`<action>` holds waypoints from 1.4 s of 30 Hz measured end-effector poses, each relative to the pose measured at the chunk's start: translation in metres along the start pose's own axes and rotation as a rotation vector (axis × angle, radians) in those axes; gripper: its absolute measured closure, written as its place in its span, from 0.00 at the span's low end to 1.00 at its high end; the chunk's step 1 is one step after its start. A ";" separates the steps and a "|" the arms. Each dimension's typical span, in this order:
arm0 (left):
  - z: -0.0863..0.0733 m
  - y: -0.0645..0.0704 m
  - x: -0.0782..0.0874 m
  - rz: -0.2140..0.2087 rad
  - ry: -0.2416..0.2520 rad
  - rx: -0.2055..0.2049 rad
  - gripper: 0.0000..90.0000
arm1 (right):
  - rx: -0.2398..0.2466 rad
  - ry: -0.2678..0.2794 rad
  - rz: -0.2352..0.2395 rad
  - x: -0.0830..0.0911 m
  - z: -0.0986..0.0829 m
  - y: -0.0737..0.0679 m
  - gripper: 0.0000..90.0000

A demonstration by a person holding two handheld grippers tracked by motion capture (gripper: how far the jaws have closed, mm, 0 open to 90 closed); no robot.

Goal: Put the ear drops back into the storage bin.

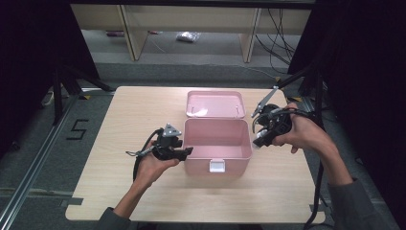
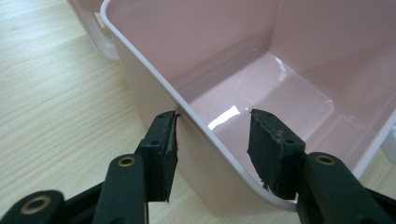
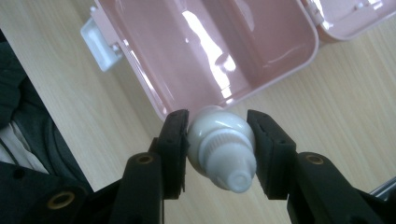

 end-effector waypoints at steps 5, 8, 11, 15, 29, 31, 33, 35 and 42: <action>0.000 0.000 0.000 0.001 -0.001 -0.001 0.58 | 0.034 0.006 0.004 0.001 0.013 -0.005 0.67; -0.001 0.000 0.001 -0.005 -0.015 -0.012 0.58 | 0.034 -0.008 0.005 -0.003 0.019 -0.009 0.67; -0.001 0.000 0.001 -0.006 -0.012 -0.008 0.58 | 0.039 -0.010 0.013 -0.008 0.023 -0.011 0.67; 0.000 0.000 0.000 0.000 -0.002 -0.002 0.58 | 0.047 -0.025 0.022 -0.015 0.027 -0.015 0.67; -0.001 0.000 0.001 -0.008 -0.012 -0.009 0.58 | 0.062 -0.068 0.065 -0.048 0.037 -0.028 0.67; -0.001 0.000 0.001 -0.005 -0.014 -0.010 0.58 | 0.062 -0.079 0.066 -0.054 0.038 -0.029 0.67; -0.001 0.000 0.001 -0.007 -0.013 -0.009 0.58 | 0.071 -0.088 0.067 -0.059 0.039 -0.030 0.67; -0.001 0.000 0.001 -0.006 -0.013 -0.009 0.58 | 0.060 -0.101 0.077 -0.063 0.039 -0.032 0.67; -0.001 0.001 0.001 -0.005 -0.014 -0.010 0.58 | 0.069 -0.104 0.088 -0.080 0.040 -0.034 0.67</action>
Point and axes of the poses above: each handheld gripper's, and its own axes: x roughly backward along the jaws, z roughly out of its top, y roughly to its right, the point moved 8 cm from there along -x, roughly forward along the jaws, and after that the axes turned 13 degrees about -z, right-handed, at the moved point
